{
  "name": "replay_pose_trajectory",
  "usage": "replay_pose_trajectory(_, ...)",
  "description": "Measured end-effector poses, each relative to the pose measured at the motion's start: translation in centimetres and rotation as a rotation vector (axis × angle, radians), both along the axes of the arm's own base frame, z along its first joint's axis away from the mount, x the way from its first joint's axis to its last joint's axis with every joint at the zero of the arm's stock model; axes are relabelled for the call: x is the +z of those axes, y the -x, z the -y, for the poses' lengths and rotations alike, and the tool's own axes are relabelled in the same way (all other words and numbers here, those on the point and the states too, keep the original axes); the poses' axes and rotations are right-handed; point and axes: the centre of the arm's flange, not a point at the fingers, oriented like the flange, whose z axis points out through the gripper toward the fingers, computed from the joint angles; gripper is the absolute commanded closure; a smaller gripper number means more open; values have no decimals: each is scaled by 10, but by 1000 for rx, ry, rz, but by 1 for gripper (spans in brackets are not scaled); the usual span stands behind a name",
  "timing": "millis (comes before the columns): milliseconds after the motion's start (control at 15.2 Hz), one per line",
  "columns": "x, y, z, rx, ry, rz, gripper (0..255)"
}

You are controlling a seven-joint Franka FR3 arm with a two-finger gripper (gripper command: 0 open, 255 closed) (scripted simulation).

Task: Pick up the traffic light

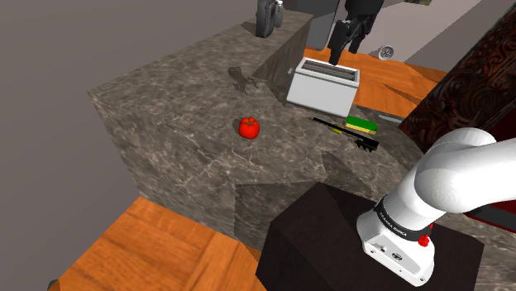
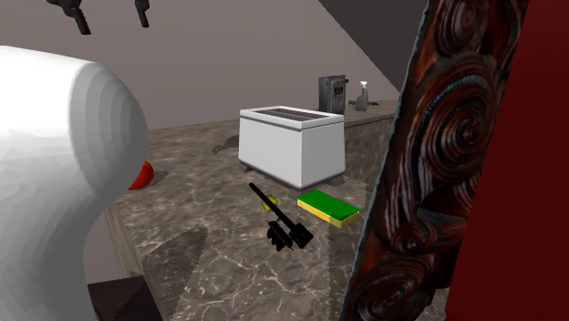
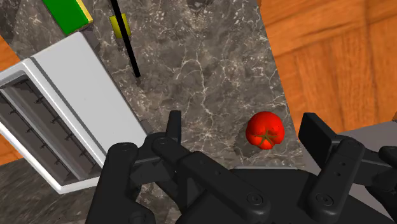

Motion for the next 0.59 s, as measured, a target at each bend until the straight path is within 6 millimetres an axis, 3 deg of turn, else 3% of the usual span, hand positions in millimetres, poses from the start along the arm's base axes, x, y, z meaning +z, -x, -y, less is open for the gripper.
replay_pose_trajectory(132, -4, 0, 5, 3, -1, -3, 0)
replay_pose_trajectory(594, -69, -9, 62, 47, -13, -43, 0)
